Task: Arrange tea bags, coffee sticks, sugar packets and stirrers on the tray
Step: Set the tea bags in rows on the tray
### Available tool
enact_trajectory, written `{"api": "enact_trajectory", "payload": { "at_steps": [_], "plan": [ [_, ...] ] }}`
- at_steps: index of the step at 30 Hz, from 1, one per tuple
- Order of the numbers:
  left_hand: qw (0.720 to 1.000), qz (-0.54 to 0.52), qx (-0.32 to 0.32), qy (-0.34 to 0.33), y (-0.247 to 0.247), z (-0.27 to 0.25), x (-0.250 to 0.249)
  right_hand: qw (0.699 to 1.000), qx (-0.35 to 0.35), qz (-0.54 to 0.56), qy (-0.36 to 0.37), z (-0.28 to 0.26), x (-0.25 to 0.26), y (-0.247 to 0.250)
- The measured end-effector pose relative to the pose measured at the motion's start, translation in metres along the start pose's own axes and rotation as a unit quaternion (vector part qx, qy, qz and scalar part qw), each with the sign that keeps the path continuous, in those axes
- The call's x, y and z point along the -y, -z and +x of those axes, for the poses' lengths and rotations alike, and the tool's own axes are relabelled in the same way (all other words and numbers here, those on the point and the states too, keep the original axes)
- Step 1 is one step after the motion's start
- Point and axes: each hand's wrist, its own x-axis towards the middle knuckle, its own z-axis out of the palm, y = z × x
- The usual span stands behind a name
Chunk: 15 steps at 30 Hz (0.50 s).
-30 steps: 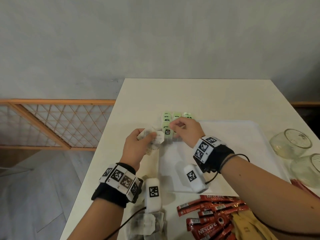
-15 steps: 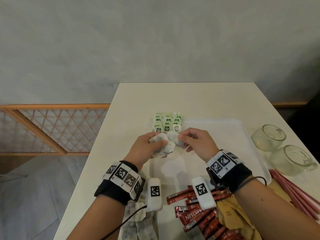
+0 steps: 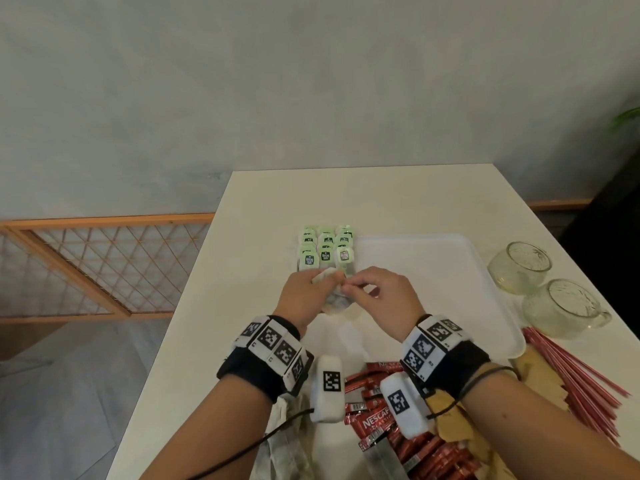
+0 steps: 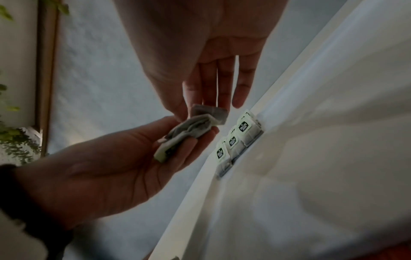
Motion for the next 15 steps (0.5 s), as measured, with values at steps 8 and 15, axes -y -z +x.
{"api": "enact_trajectory", "payload": {
  "at_steps": [8,15],
  "plan": [
    [0.986,0.152,-0.002,-0.069,0.006,0.009,-0.002,1.0,-0.01,-0.006,-0.028,0.026,-0.002,0.012],
    [0.983,0.179,0.004,-0.052,0.031,0.019,0.011,0.99,0.097,-0.061,-0.084,0.048,-0.015,-0.006]
  ]
}}
